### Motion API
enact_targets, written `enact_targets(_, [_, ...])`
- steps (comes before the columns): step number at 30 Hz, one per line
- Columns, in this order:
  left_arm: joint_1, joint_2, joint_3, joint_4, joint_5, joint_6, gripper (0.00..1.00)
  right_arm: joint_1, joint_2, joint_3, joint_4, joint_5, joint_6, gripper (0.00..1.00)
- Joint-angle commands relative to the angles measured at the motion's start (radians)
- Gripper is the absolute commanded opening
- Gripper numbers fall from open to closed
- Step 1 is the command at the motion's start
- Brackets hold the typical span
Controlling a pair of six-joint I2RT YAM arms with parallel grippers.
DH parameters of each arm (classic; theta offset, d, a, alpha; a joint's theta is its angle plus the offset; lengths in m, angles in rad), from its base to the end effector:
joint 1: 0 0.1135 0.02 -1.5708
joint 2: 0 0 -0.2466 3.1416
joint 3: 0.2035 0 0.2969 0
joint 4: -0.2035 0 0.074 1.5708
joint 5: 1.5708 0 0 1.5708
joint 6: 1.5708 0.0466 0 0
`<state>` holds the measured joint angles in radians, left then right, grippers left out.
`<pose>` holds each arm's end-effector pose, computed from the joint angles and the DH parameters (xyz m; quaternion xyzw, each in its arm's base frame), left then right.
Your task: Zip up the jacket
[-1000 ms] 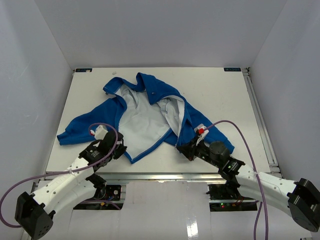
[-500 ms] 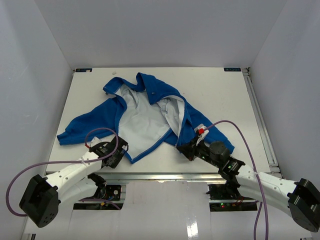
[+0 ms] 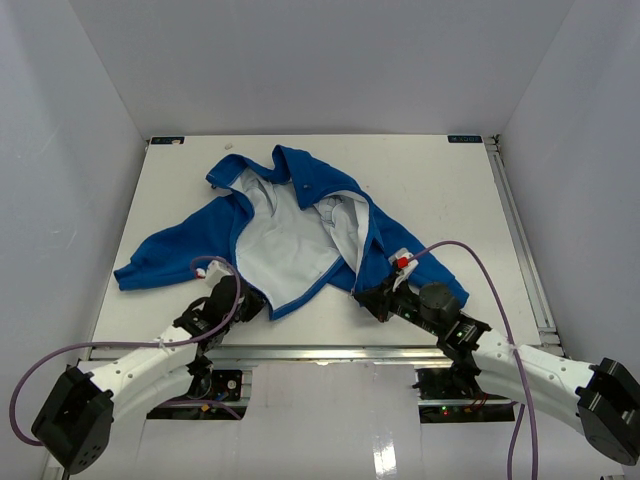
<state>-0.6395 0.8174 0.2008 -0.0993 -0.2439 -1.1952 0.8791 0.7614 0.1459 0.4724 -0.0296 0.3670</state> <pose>0.1778 -0.1182 0.0959 -0.2962 0.8548 -0.2594 0.3380 0.1475 0.1802 0.1476 -0.2008 0.7287 0.3911 0.5251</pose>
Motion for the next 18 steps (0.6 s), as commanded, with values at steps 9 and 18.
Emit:
enact_targets(9, [0.0, 0.089, 0.118, 0.193, 0.189, 0.134, 0.0, 0.004, 0.059, 0.015, 0.075, -0.004, 0.001, 0.09])
enact_targets(18, [0.0, 0.179, 0.184, 0.176, 0.217, 0.155, 0.35, 0.004, 0.046, 0.016, 0.069, -0.003, 0.002, 0.09])
